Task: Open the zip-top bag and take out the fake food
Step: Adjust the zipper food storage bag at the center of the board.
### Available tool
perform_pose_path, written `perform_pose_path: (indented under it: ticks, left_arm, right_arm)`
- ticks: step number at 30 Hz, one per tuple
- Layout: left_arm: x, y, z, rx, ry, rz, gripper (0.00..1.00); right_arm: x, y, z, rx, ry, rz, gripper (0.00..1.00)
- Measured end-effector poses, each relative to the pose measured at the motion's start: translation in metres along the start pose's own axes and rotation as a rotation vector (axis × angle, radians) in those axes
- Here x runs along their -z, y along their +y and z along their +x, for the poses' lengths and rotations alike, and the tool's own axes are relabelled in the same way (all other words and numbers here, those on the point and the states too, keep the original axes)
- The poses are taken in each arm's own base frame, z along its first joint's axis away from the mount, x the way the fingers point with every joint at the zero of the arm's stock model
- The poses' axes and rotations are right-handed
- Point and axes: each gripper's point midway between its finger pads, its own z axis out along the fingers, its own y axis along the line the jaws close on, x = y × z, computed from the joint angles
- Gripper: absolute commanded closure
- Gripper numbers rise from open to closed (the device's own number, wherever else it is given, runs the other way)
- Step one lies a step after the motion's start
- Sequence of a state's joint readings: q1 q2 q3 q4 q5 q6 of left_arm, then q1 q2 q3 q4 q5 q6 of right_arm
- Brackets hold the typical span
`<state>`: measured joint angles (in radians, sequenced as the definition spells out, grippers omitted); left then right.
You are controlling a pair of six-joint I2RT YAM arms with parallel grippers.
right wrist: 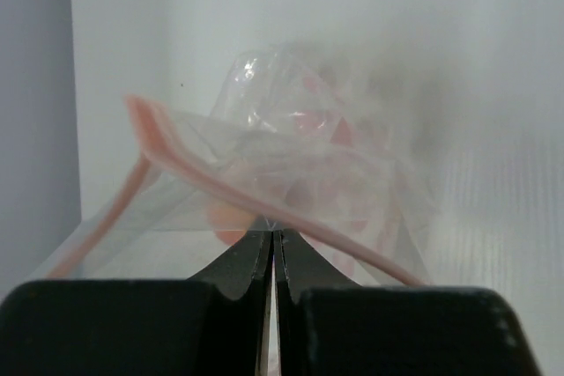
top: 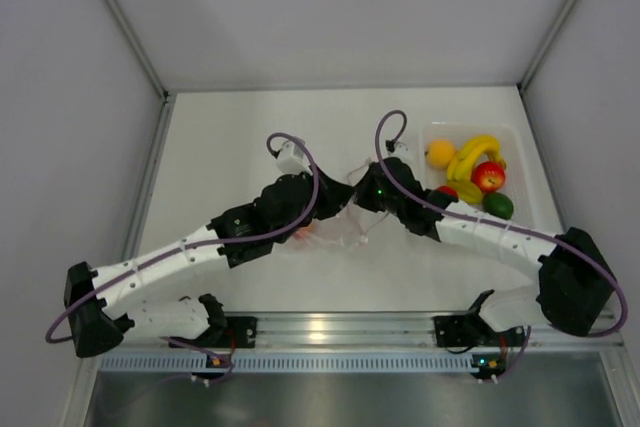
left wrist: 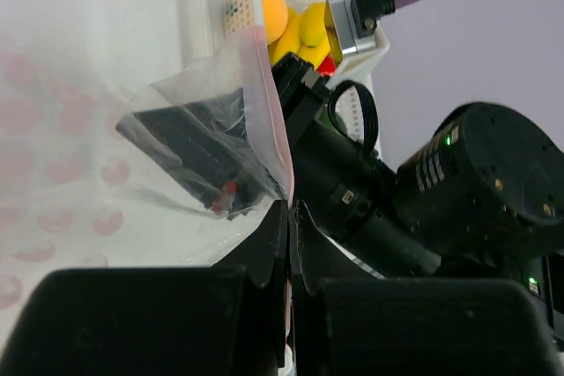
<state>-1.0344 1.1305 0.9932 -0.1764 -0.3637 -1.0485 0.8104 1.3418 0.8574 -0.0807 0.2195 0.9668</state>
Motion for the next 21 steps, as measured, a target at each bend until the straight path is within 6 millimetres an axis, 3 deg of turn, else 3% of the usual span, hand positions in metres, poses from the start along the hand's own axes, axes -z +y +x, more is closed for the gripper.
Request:
perform_pose_path:
  ticks: [5,10,14,21]
  left_arm:
    - [0.001,-0.018,-0.001,0.099,-0.068,0.044,1.0]
    - [-0.005,-0.024,-0.008,0.166,-0.147,0.045,1.0]
    - [-0.01,-0.011,-0.012,0.22,-0.213,0.015,1.0]
    - [-0.017,0.024,-0.004,0.268,-0.266,-0.051,1.0]
  right_arm:
    - [-0.005,0.005,-0.025,0.086,0.049,-0.013,1.0]
    - [-0.003,0.006,-0.017,0.124,0.13,-0.048,1.0]
    - [0.006,0.005,-0.012,0.161,0.187,-0.032,1.0]
    - [0.015,0.036,-0.03,0.232,0.207,-0.08,1.0]
